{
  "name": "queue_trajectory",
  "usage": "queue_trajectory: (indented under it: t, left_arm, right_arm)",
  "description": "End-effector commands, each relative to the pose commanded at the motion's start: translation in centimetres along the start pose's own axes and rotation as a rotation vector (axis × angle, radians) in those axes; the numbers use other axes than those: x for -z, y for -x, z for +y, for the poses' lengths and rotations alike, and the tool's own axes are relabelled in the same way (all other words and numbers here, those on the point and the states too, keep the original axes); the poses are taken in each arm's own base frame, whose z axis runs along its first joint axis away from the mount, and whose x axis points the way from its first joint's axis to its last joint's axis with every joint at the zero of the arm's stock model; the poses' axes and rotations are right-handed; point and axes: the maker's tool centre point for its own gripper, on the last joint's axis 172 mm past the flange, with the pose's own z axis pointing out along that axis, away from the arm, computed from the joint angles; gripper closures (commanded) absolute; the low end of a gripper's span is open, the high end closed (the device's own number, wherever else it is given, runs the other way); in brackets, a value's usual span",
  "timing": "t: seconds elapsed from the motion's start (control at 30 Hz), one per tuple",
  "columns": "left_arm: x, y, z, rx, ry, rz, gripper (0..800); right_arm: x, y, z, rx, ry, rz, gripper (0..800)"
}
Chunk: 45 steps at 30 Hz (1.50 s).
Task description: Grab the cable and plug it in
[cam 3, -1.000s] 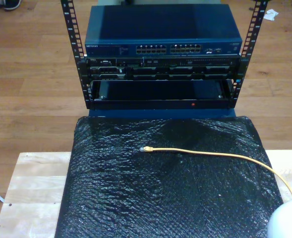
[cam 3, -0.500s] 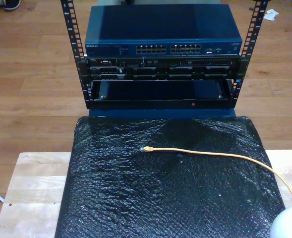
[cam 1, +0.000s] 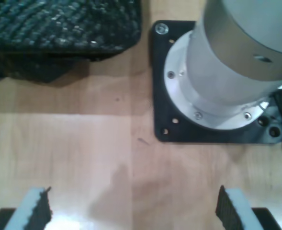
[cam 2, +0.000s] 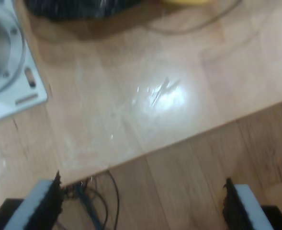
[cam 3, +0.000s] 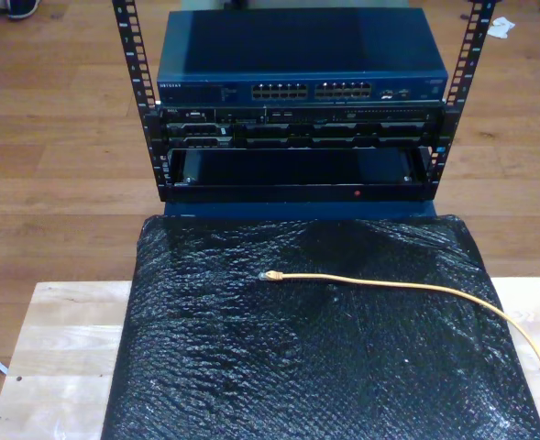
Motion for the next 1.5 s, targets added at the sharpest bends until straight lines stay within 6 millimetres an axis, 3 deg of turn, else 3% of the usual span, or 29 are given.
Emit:
queue_trajectory:
  t: [0.17,0.57,1.1,1.33,1.5]
  left_arm:
    - [-0.4,-1.0,-1.4,0.017,0.021,0.001,0]
    - [-1.1,-3.6,-4.5,0.023,0.004,0.037,0]
    - [-2.1,-5.5,-5.7,0.043,0.060,0.031,0]
    - [-2.3,-6.7,-6.9,0.046,0.026,0.068,0]
    - [-2.6,-7.2,-7.3,0.045,0.035,0.070,0]
  right_arm:
    - [1.1,-2.3,1.3,-0.020,0.032,0.049,6]
    - [0.7,-6.4,3.6,-0.017,0.012,0.088,7]
    - [1.7,-10.0,8.5,-0.030,-0.069,0.092,8]
    - [2.0,-12.5,10.5,-0.016,-0.089,0.073,8]
    - [1.6,-15.5,11.4,0.009,-0.097,0.099,8]
